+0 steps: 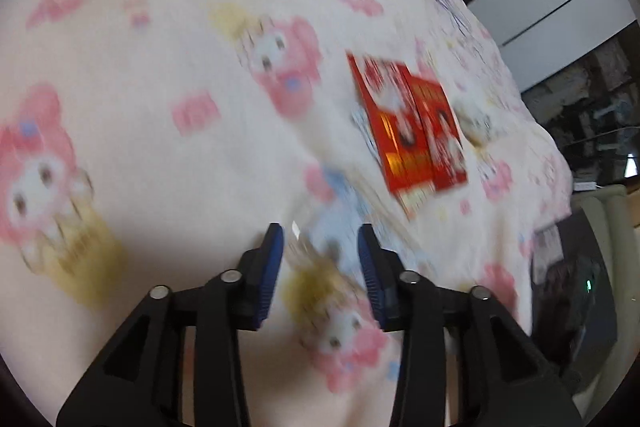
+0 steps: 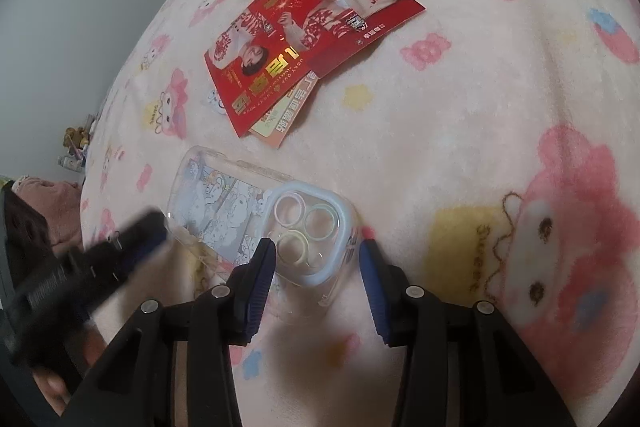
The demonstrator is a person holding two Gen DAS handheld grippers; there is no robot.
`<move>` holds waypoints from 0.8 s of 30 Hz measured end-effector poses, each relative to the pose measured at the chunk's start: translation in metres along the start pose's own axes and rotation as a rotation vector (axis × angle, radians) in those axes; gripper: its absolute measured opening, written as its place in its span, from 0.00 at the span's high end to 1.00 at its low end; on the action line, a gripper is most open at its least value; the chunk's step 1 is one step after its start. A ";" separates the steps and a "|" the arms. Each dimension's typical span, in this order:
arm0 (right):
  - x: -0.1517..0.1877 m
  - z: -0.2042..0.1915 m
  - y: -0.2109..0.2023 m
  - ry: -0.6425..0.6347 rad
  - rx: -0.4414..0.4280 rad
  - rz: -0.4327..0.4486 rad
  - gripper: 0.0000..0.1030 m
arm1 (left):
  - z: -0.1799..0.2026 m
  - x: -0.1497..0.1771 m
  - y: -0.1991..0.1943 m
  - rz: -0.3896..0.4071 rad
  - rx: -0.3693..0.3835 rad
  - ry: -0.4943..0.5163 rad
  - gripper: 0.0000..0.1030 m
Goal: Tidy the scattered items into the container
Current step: 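Grasp the clear phone case with the left gripper while the right gripper grasps it too, then carry the clear phone case with both grippers over the black box and lower it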
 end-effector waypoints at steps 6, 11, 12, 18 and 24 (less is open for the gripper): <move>-0.004 -0.011 0.009 -0.054 0.005 -0.052 0.57 | -0.005 -0.020 0.038 -0.098 0.009 0.047 0.71; -0.011 -0.015 0.009 -0.051 0.006 -0.021 0.55 | 0.005 0.013 0.041 -0.122 -0.036 0.092 0.72; -0.012 -0.012 0.006 -0.038 -0.002 -0.008 0.55 | 0.005 0.023 0.040 -0.137 -0.034 0.092 0.72; -0.016 -0.017 0.014 -0.057 0.018 -0.027 0.53 | -0.002 0.045 0.045 -0.173 -0.018 0.074 0.65; -0.001 -0.029 -0.045 -0.101 -0.016 0.124 0.53 | 0.033 0.050 -0.003 -0.078 0.044 0.150 0.66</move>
Point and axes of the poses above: each gripper's, at about its wrist camera, not at the fingertips, and y roughly the way its jaws point, z to its right, x to its underside, the point moved 2 cm from there along y, roughly the way its jaws point, and after that the axes turned 11 degrees about -z, right-handed, at the moved point
